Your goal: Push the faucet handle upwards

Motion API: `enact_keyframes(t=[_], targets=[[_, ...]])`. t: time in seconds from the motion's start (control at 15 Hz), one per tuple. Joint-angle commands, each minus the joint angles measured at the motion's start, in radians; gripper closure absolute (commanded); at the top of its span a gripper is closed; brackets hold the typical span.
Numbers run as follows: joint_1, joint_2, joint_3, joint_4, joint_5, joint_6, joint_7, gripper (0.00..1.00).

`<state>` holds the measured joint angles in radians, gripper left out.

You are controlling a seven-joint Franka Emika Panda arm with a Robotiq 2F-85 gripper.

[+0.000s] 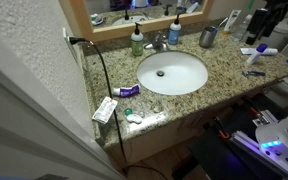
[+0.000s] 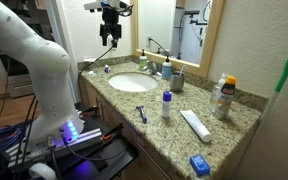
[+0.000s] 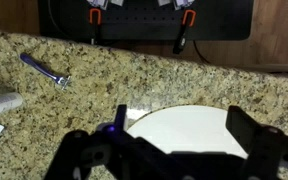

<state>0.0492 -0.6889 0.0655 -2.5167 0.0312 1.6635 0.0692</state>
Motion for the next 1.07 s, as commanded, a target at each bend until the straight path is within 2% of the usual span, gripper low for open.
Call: enact_keyframes(t=[0.0, 0.13, 0.27, 0.33, 0.53, 0.67, 0.73, 0.8, 0.93, 1.0], targets=[[-0.001, 0.001, 0.001, 0.002, 0.001, -0.002, -0.001, 0.0], [-0.001, 0.001, 0.001, 0.002, 0.0, -0.002, -0.001, 0.0], [-0.013, 0.15, 0.032, 0.13, -0.107, -0.072, -0.025, 0.0], [-0.032, 0.212, 0.027, 0.2, -0.168, -0.085, -0.032, 0.0], [-0.057, 0.313, -0.011, 0.349, -0.317, -0.075, -0.061, 0.0], [-0.064, 0.368, -0.048, 0.47, -0.351, -0.075, -0.128, 0.0], [-0.043, 0.288, -0.034, 0.342, -0.329, -0.038, -0.064, 0.0], [-0.048, 0.314, -0.045, 0.381, -0.331, -0.037, -0.075, 0.0], [-0.046, 0.316, -0.044, 0.377, -0.331, -0.038, -0.073, 0.0], [-0.042, 0.348, -0.06, 0.385, -0.276, -0.069, -0.095, 0.0]])
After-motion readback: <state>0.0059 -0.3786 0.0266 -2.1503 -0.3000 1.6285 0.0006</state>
